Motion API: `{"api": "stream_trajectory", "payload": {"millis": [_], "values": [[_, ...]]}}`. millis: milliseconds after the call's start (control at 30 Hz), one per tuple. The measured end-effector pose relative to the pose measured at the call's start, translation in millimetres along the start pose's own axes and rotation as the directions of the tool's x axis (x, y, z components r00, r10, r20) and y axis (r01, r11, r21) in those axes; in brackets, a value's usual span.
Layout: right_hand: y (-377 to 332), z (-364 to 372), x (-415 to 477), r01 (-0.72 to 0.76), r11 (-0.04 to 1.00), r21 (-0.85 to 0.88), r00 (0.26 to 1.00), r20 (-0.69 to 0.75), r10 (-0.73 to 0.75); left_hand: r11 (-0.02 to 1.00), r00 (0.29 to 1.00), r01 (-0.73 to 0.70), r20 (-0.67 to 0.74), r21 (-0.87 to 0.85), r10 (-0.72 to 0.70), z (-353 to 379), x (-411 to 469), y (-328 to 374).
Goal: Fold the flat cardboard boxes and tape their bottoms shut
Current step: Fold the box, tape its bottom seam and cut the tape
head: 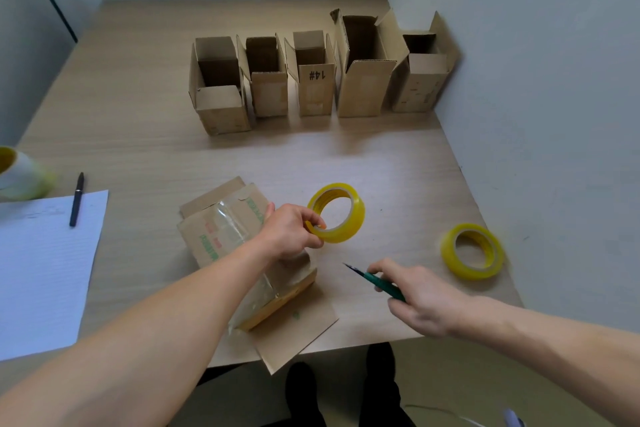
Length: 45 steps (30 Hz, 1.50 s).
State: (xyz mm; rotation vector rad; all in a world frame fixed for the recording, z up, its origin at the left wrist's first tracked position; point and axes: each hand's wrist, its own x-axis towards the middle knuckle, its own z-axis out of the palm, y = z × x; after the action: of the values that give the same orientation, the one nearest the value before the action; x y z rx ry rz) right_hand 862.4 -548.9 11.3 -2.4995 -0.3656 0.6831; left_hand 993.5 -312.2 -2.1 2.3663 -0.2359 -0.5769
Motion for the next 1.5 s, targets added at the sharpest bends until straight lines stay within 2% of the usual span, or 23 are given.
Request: {"api": "stream_trajectory", "payload": {"millis": [233, 600, 967, 1133, 1167, 1233, 1300, 1333, 1367, 1400, 1500], "values": [[-15, 3, 16, 0.047, 0.998, -0.034, 0.999, 0.006, -0.047, 1.000, 1.000, -0.004, -0.009, 0.030, 0.004, -1, 1, 1], [-30, 7, 33, 0.004, 0.996, -0.090, 1.000, 0.014, -0.003, 1.000, 1.000, -0.010, -0.006, 0.019, 0.010, -1, 0, 0], [8, 10, 39, -0.231, 0.925, -0.301, 0.972, -0.026, 0.234, 1.000, 1.000, -0.024, -0.009, -0.007, 0.024, 2, 2, -2], [23, 11, 46, -0.272, 0.917, -0.292, 0.957, 0.017, 0.290, 0.999, 1.000, -0.027, -0.003, -0.020, 0.027, 2, 3, -4], [21, 8, 46, -0.242, 0.919, -0.310, 0.968, -0.015, 0.250, 0.999, 1.000, -0.026, -0.002, -0.025, 0.026, 2, 4, -4], [15, 1, 46, -0.075, 0.922, -0.380, 0.973, -0.231, -0.016, 0.999, 1.000, -0.023, 0.000, -0.030, 0.023, 2, 4, -4], [2, -11, 46, 0.133, 0.885, -0.447, 0.839, -0.425, -0.340, 0.999, 1.000, -0.023, 0.003, -0.023, 0.024, 2, 4, -4], [-8, -17, 48, 0.215, 0.858, -0.467, 0.779, -0.447, -0.439, 1.000, 1.000, -0.025, 0.006, -0.017, 0.025, 2, 4, -5], [-18, -23, 52, 0.265, 0.823, -0.502, 0.759, -0.419, -0.499, 1.000, 1.000, -0.026, 0.008, -0.015, 0.026, 2, 4, -6], [-26, -27, 59, 0.278, 0.786, -0.552, 0.773, -0.358, -0.525, 0.999, 1.000, -0.028, 0.010, -0.016, 0.028, 2, 4, -6], [-44, -31, 82, 0.204, 0.711, -0.673, 0.883, -0.186, -0.430, 0.999, 0.999, -0.036, 0.015, -0.015, 0.036, 0, 1, 0]]}}
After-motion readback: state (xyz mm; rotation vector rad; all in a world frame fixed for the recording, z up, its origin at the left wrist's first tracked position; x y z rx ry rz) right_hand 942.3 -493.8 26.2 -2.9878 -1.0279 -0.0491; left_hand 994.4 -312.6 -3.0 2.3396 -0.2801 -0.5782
